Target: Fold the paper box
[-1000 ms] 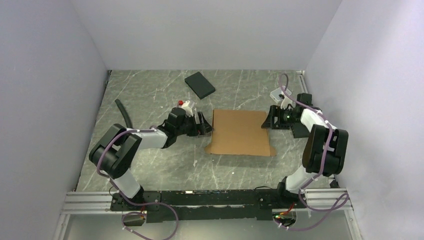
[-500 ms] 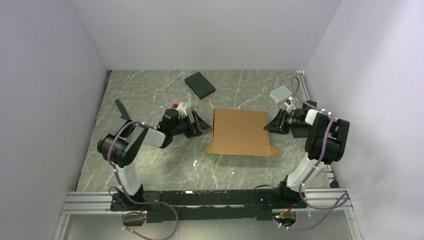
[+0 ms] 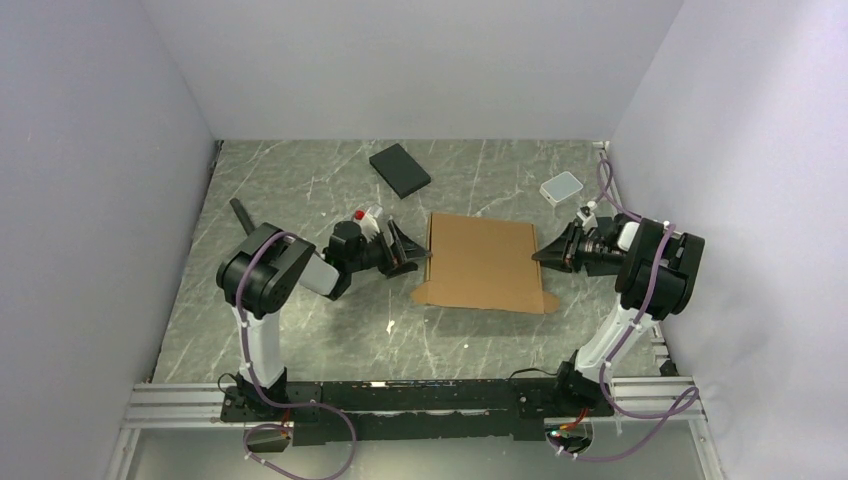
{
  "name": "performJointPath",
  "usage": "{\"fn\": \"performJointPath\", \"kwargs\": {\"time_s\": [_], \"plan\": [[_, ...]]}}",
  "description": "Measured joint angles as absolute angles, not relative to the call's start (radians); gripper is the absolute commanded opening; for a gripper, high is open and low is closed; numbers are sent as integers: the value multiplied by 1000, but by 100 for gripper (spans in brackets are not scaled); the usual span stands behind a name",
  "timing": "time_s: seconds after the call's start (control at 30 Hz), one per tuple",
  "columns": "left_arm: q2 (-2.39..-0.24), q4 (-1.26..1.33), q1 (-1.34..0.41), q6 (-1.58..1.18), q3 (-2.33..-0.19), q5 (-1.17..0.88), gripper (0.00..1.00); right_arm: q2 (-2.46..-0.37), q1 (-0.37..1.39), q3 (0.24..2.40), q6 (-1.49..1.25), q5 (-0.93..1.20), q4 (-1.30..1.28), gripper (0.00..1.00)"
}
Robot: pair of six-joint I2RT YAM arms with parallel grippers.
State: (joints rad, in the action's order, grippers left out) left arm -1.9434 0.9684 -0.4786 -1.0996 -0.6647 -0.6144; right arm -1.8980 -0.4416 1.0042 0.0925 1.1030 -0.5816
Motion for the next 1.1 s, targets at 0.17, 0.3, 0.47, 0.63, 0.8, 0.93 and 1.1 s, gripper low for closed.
{"fn": "performJointPath", "kwargs": {"time_s": [0.17, 0.3, 0.47, 0.63, 0.8, 0.93, 1.1], "plan": [[-1963, 1014, -501, -1139, -670, -635, 100, -1898, -445, 1005, 93, 1104, -582, 18], [-1982, 1066, -514, -1176, -670, -646, 93, -1898, -447, 1005, 93, 1105, -582, 20], [-2013, 1097, -530, -1216, -683, -652, 78, -1898, -446, 1005, 94, 1105, -583, 23], [-2014, 1106, -545, -1234, -690, -649, 46, -1893, -442, 1005, 103, 1103, -583, 28], [-2013, 1103, -546, -1269, -688, -629, 30, -1863, -431, 1005, 134, 1071, -593, 53], [-1994, 1147, -555, -1299, -634, -584, 18, -1813, -430, 1007, 187, 1008, -613, 80], [-1925, 1170, -562, -1345, -543, -510, 5, -1642, -428, 1031, 276, 964, -658, 91]]}}
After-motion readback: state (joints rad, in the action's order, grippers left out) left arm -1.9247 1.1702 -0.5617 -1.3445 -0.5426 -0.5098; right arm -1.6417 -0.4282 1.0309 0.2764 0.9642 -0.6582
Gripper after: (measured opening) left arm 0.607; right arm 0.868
